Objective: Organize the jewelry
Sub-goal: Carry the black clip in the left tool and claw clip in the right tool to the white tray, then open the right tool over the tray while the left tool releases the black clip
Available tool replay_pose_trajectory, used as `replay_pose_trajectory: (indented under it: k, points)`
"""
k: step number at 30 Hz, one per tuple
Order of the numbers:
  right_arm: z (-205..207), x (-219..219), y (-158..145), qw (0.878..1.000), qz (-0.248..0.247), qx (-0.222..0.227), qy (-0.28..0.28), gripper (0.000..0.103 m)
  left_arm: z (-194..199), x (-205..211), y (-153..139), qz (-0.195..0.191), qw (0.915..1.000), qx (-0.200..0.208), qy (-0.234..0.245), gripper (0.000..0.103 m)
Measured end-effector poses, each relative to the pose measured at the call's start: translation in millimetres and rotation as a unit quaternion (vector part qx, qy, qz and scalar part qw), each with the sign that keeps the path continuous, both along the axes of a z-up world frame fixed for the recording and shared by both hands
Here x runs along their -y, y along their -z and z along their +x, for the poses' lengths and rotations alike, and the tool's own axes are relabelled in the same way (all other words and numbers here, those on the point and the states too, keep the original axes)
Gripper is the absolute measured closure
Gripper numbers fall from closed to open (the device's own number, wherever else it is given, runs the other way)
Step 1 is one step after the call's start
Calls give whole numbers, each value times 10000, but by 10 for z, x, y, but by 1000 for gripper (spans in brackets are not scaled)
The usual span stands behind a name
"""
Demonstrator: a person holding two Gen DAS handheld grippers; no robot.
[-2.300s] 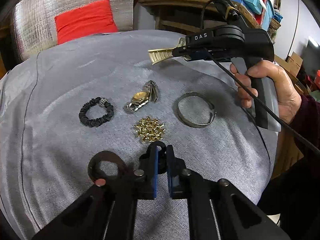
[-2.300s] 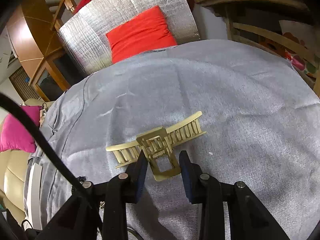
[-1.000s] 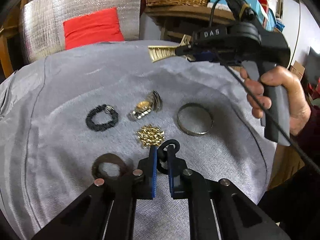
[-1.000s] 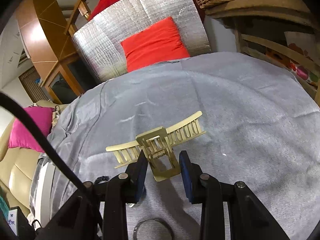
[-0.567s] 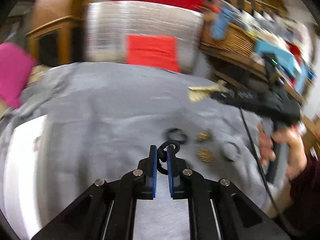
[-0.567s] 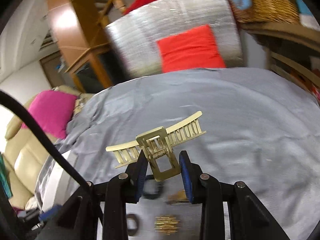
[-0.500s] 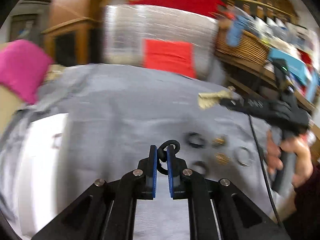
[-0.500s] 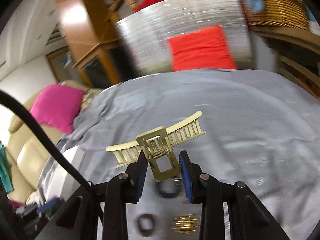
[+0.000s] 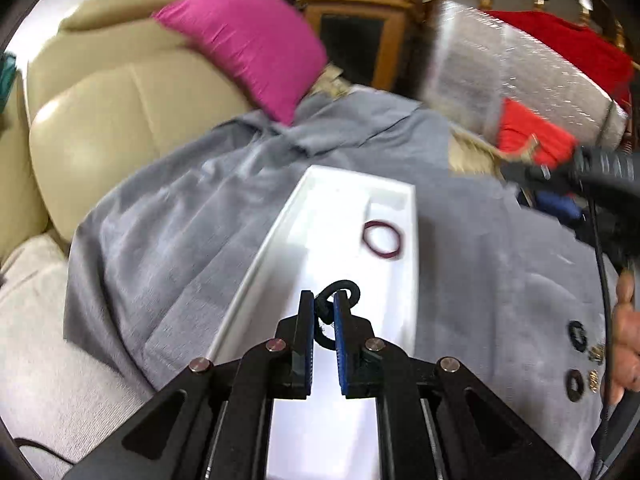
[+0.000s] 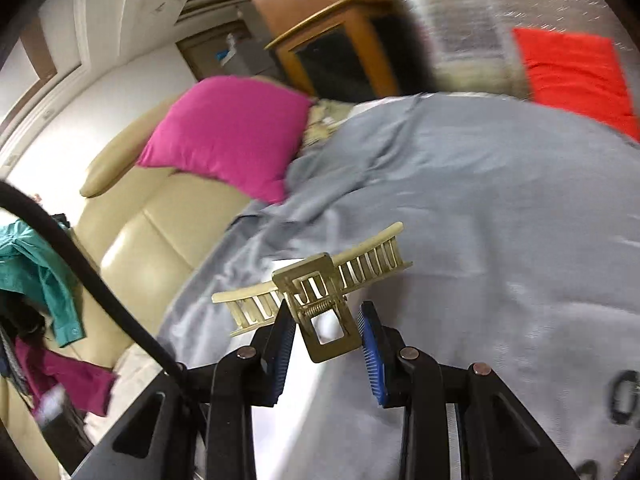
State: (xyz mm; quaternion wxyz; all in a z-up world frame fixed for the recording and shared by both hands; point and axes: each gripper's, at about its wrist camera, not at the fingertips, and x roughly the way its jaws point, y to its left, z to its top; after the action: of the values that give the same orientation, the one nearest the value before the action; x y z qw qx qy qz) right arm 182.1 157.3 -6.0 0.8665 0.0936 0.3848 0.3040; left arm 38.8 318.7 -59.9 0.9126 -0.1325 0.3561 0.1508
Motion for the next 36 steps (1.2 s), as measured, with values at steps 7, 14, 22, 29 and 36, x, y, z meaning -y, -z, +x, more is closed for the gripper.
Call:
replay_pose_trajectory:
  k: [7,14,22,29,36]
  points:
    - [362,-799,328,9987,-150,-456,-164,68,221,-112,208,-256,9984,-362,-362,94]
    - [640,-1106,619,9963,-352,-768,-186,68,281,-144,313,-493,9951,-651,-564,93]
    - [786,-973,892,9925,-251,-1194,-86,55,318,-172,428,-666,9919,-917,-580,93]
    - [774,-741,937,9925,-249,-1199,56,56,341,-136,520,-534,9900,-1179,-566,92]
    - [690,-276,914,9914,-121,-1249,380,57,364,-36,562,-460,9898,-1301,-368,91]
